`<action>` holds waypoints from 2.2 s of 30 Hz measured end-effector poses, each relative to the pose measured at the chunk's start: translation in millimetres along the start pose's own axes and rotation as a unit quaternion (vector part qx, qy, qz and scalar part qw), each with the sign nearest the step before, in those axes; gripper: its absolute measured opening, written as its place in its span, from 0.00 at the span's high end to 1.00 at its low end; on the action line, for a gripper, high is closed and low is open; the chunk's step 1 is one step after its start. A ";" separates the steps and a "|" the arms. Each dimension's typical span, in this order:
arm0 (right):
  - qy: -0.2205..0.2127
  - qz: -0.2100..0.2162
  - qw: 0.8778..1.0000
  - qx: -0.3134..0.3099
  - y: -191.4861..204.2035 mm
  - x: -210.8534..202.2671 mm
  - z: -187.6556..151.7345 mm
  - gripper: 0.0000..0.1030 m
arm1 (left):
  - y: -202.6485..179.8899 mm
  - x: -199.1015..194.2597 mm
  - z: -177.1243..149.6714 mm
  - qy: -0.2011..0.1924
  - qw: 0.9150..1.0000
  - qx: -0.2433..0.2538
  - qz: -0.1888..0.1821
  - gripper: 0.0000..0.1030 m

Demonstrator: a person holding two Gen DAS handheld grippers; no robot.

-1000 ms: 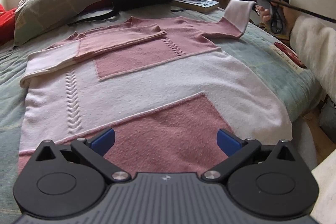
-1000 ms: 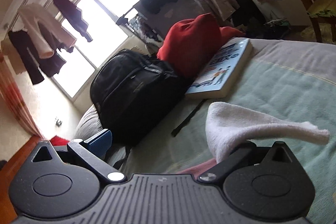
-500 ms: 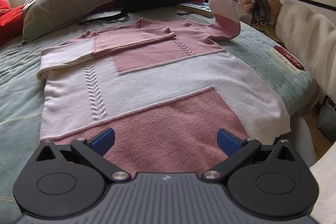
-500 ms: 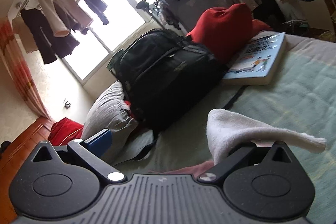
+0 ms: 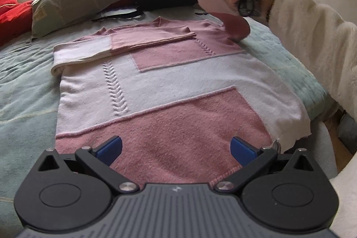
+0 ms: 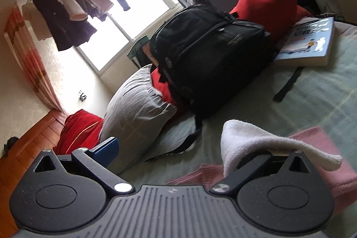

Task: Fold clothes
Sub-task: 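Lift the white cuff with the right gripper toward the sweater body, then carry the white sleeve across the sweater body and open the right gripper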

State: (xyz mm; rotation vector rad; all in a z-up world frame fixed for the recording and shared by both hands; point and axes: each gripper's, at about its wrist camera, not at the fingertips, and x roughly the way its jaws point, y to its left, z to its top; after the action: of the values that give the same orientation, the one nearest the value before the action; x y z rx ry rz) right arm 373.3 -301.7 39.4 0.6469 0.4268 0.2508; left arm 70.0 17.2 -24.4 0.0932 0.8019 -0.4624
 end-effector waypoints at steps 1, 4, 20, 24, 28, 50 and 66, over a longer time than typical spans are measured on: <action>0.003 0.000 1.000 -0.001 4.1 4.4 -3.3 0.00 | 0.4 -0.6 -0.5 0.000 1.000 0.000 -0.001 0.01; 0.006 0.004 1.000 0.004 13.1 15.8 -12.0 0.00 | 1.7 -1.1 -1.7 0.004 1.000 -0.002 0.000 0.01; 0.038 0.038 0.999 0.010 43.4 50.9 -44.4 0.00 | -4.9 4.4 -2.3 0.030 0.999 0.008 0.009 0.01; 0.051 0.043 0.998 -0.003 50.7 53.5 -53.8 0.00 | -6.8 3.5 -3.6 0.030 0.999 0.010 0.008 0.01; 0.072 0.049 0.996 -0.008 55.4 58.5 -65.5 0.00 | -5.5 4.1 -5.2 0.032 0.999 0.006 0.008 0.01; 0.151 0.041 0.988 -0.001 45.1 93.0 -113.1 0.00 | 7.1 -4.6 -15.6 0.021 1.000 -0.020 0.009 0.01; 0.111 0.075 0.983 0.126 -2.9 73.1 -82.6 0.00 | 1.4 3.7 -15.1 0.032 0.999 -0.007 -0.002 0.01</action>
State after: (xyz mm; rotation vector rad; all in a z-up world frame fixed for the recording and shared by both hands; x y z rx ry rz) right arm 400.3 -234.5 -43.9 0.9053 0.6326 0.4184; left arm 62.7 20.9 -37.7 0.0936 0.8689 -0.4593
